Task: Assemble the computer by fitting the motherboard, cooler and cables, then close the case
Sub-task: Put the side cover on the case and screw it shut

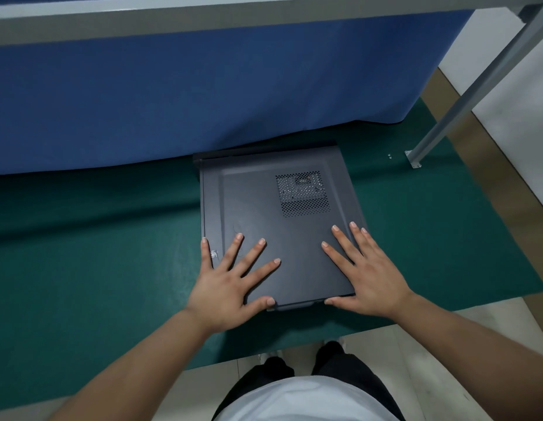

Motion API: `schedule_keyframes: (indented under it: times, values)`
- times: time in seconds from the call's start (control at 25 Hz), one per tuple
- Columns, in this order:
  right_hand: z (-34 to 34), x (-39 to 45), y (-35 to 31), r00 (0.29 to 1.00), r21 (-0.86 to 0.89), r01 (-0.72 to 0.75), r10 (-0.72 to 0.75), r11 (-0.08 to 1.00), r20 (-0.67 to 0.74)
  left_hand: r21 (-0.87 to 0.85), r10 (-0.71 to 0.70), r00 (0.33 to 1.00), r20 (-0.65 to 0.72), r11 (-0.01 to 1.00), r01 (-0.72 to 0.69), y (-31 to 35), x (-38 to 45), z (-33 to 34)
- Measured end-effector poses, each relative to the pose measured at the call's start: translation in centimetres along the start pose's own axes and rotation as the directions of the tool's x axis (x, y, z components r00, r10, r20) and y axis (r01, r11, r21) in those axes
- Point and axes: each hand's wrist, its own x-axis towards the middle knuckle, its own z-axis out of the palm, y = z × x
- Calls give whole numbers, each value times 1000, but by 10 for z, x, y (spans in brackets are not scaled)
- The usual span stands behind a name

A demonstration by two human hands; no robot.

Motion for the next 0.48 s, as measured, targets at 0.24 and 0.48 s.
schedule_keyframes:
  times: [0.24, 0.48]
  values:
    - [-7, -3, -5, 999, -17, -38, 39, 999, 35, -62, -164, 986, -31, 985, 162, 6, 0, 3]
    - [-5, -26, -23, 910, 177, -414, 398, 893, 120, -348, -634, 771, 61, 710, 612, 32, -18, 7]
